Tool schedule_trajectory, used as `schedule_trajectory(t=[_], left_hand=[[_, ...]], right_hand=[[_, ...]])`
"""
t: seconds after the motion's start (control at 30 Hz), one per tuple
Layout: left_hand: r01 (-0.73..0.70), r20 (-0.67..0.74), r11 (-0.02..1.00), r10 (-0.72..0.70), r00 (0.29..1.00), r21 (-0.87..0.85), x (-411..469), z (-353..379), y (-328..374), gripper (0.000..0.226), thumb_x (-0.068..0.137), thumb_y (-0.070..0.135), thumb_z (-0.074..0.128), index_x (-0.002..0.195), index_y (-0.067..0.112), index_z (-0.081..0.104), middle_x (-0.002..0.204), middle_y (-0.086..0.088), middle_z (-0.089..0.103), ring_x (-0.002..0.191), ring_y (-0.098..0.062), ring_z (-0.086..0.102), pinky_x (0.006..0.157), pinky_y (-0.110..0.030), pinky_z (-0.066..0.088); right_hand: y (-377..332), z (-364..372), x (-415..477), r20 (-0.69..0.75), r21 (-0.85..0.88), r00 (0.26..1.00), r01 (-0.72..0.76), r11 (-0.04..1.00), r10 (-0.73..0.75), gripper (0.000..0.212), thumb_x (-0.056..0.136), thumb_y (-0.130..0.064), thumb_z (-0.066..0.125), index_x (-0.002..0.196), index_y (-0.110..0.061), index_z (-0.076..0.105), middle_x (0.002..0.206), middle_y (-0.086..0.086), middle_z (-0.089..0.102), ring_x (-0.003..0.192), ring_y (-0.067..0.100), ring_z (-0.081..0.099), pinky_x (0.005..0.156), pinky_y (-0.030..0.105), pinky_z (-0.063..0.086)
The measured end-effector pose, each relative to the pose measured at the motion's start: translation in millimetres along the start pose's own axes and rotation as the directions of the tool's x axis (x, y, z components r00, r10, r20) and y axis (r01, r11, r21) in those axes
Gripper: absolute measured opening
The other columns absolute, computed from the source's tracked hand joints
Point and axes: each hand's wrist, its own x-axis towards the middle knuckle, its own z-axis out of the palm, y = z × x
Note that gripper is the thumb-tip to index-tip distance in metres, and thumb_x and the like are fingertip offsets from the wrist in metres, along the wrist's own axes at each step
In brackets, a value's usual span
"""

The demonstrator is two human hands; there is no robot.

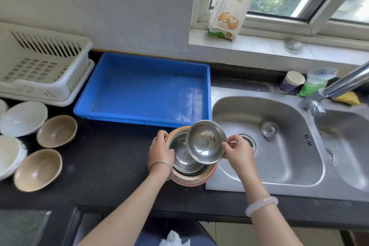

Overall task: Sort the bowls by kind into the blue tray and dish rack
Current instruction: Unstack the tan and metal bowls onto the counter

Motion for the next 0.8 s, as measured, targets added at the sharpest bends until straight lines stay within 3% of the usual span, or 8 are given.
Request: schedule_trajectory(t=[0.37,0.53,0.8], left_hand=[[-0.004,-0.007,1.000,0.004,1.000,-0.005,5.4,0.4,-0.3,0.018,0.084,0.010,0.058,0.099,0.018,0.060,0.092,0.002,0.067,0.081,-0.017,0.062,0.065,-0.024,0.047],[-0.005,-0.019,0.999,0.006,1.000,0.044,7.1,-4.3,0.4,0.003,0.086,0.013,0.057,0.084,0.015,0.058,0.081,0.001,0.065,0.071,-0.016,0.061,0.057,-0.023,0.045],[0.010,-0.030,0.997,-0.007,1.000,0.082,9.1,-7.6,0.8,0.013,0.088,0.020,0.056,0.077,0.013,0.056,0.074,-0.002,0.062,0.066,-0.018,0.058,0.056,-0.025,0.043]], right_hand=[[-0.5,-13.0,2.8,-0.034,0.051,0.999,0.007,0.999,-0.006,0.013,0.082,-0.010,0.062,0.073,-0.017,0.056,0.067,0.000,0.068,0.045,0.005,0.065,0.064,0.033,0.056],[-5.5,-15.8,4.4,-0.051,0.074,0.999,0.017,0.997,-0.013,0.014,0.082,-0.010,0.063,0.072,-0.019,0.057,0.066,-0.001,0.067,0.045,0.006,0.065,0.062,0.031,0.056],[-4.9,-21.7,3.3,-0.044,0.070,0.999,0.019,0.997,-0.016,0.013,0.083,-0.010,0.063,0.073,-0.017,0.057,0.067,0.002,0.069,0.049,0.010,0.067,0.063,0.034,0.056]])
